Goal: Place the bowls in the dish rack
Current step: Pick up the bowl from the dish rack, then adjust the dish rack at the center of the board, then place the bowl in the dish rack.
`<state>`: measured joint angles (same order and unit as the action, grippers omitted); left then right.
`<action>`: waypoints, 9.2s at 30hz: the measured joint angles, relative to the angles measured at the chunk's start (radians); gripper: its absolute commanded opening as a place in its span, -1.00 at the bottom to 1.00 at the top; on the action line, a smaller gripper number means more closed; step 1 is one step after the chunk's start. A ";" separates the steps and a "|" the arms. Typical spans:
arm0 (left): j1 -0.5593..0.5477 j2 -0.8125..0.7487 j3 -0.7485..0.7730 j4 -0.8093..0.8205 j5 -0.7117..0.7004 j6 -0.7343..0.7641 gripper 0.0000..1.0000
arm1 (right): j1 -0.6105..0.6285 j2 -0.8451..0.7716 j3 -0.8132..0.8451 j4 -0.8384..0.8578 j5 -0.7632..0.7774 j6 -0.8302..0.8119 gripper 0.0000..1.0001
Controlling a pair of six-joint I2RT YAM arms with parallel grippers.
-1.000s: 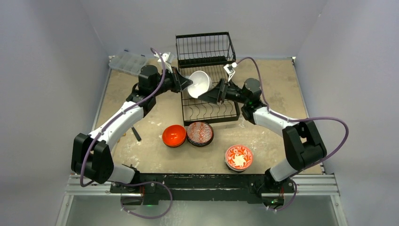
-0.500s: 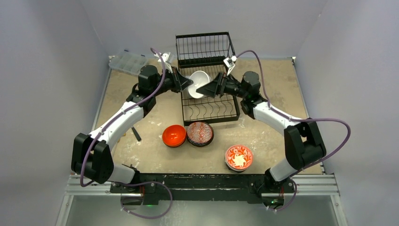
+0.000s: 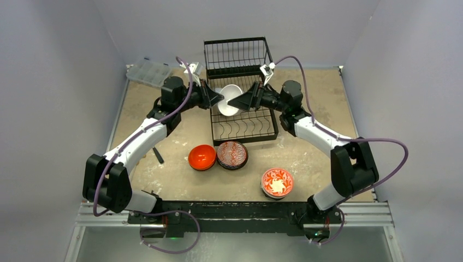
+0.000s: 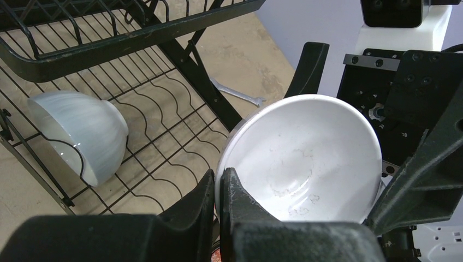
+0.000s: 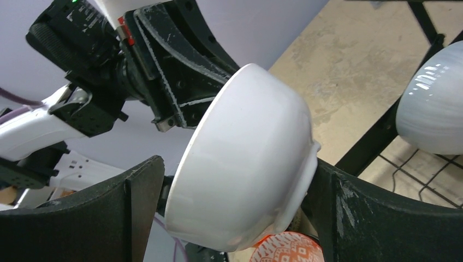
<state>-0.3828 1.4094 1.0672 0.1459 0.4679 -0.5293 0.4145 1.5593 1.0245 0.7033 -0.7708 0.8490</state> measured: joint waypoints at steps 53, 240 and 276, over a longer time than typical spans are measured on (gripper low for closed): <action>0.000 -0.012 -0.002 -0.024 -0.030 0.055 0.14 | 0.019 0.000 -0.009 -0.129 0.019 -0.047 -1.00; 0.009 0.109 0.013 -0.320 -0.261 -0.052 0.91 | 0.002 0.159 0.137 -0.802 0.771 -0.672 -1.00; 0.009 0.109 -0.002 -0.293 -0.194 -0.053 0.83 | 0.026 -0.008 0.004 -0.462 0.861 -0.642 -1.00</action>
<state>-0.3740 1.5185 1.0649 -0.1474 0.2741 -0.5823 0.4408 1.5517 1.0283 0.2417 0.0906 0.2066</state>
